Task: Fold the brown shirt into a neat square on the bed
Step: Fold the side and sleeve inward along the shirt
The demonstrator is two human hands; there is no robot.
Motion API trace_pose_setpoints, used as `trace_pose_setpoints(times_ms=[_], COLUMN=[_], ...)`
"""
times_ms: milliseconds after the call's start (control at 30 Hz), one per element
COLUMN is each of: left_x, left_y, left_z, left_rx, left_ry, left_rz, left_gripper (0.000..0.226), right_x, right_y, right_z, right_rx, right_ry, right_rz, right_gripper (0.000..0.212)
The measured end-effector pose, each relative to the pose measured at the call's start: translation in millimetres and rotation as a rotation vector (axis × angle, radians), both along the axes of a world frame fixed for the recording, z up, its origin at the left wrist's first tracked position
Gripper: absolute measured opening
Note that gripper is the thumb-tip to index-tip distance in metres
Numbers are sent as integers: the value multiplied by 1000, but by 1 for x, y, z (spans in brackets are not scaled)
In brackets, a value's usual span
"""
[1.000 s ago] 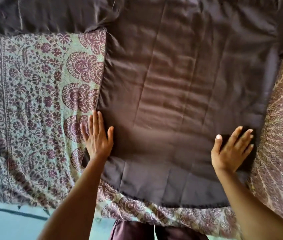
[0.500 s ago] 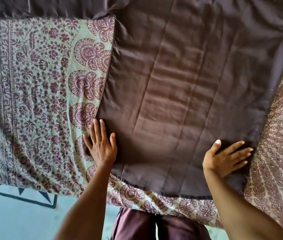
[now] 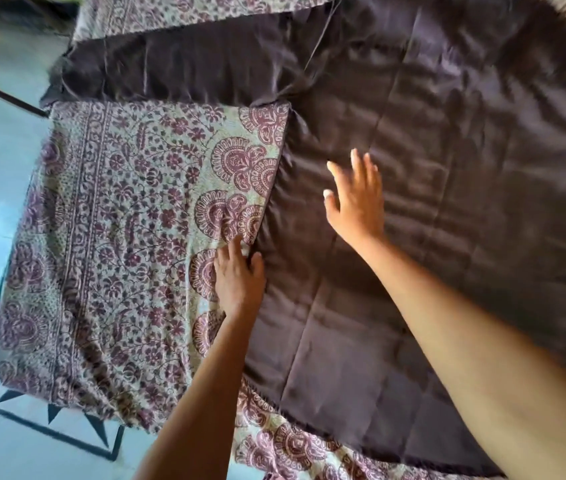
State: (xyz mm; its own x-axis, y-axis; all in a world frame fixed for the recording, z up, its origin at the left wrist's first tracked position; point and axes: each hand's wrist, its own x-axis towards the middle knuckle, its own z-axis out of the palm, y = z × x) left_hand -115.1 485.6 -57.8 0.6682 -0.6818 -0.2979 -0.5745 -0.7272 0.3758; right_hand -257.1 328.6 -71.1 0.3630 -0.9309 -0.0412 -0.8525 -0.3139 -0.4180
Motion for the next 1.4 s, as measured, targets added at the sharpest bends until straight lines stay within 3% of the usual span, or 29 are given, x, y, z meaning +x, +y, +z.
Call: trace_pose_setpoints(times_ms=[100, 233, 367, 533, 667, 767, 933, 1067, 1233, 1300, 1400], left_x=[10, 19, 31, 46, 47, 42, 9, -48, -112, -116, -107], left_y=[-10, -7, 4, 14, 24, 37, 55, 71, 107, 112, 121], left_z=[-1, 0, -4, -6, 3, 17, 52, 64, 34, 24, 18], left_rx=[-4, 20, -96, -56, 137, 269, 203, 2, 27, 11, -23], left_ry=[106, 272, 334, 453, 440, 382, 245, 91, -75, -77, -57], left_rz=[-28, -181, -385, -501, -697, -802, -894, -1064, -1175, -1113, -1025], left_gripper=[37, 29, 24, 47, 82, 91, 89, 78, 73, 70, 58], right_x=[47, 93, 117, 127, 109, 84, 33, -14, -64, -72, -73], right_y=[-36, -71, -89, -96, -100, -98, -92, -81, -67, -54, -38], right_z=[-1, -3, -6, 1, 16, 34, 55, 58, 35, 22, 7], right_rx=[99, 164, 284, 381, 301, 278, 379, 417, 578, 641, 561], right_ry=[115, 211, 357, 406, 243, 64, -370, -598, -544, -562, -504], right_rz=[168, 120, 70, -37, 1, -29, -319, -547, -714, -702, -671], right_gripper=[50, 49, 60, 81, 83, 86, 78, 75, 72, 72, 72])
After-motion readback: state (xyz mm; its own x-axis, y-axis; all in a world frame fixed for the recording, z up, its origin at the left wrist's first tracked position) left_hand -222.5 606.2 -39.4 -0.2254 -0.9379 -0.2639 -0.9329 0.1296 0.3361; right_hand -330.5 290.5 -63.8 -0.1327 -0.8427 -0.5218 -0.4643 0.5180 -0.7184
